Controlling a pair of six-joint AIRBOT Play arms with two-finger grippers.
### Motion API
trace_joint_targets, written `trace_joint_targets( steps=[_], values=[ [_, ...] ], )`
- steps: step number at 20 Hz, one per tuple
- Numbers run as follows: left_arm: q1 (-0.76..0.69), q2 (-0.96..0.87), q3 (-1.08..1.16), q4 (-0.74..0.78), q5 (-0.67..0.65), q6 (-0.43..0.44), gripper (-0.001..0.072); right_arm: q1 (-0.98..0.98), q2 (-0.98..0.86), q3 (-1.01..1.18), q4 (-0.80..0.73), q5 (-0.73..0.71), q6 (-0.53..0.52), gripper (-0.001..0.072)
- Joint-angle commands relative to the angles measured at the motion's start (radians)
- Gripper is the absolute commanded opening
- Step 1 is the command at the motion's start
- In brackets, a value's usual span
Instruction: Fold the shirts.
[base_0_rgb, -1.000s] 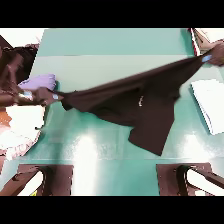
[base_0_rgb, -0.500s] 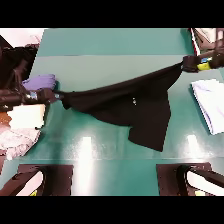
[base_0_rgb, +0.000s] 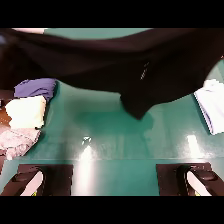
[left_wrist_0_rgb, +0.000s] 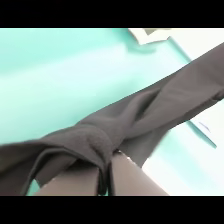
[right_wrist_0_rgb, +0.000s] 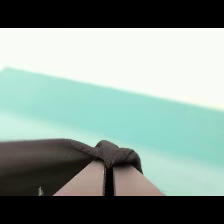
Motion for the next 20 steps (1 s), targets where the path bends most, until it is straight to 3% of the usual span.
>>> trace_joint_targets(
  steps=[1, 4, 7, 12, 16, 20],
  values=[
    [0.000, 0.028, 0.252, 0.000, -0.061, -0.082, 0.0032, 0.000, 0.119, 0.076, -0.097, -0.033, 0.001, 0.0014],
    [-0.001, 0.032, 0.323, 0.000, -0.074, -0.122, 0.0032, 0.000, 0.126, 0.112, -0.137, 0.010, 0.037, 0.0013],
    [-0.001, 0.026, 0.254, 0.059, -0.151, -0.164, 0.0032, 0.000, -0.008, 0.214, -0.135, 0.184, 0.045, 0.0013],
    [-0.001, 0.019, -0.221, 0.065, -0.117, -0.122, 0.0032, 0.001, -0.378, 0.337, -0.136, 0.451, 0.071, 0.0013],
    [-0.001, -0.002, -0.764, 0.071, 0.225, -0.043, 0.0032, 0.001, -0.626, 0.176, -0.135, 0.437, 0.082, 0.0013],
    [-0.001, -0.218, -0.917, 0.050, 0.496, 0.061, 0.0032, 0.002, -0.799, 0.031, -0.125, 0.216, 0.083, 0.0014]
  ],
)
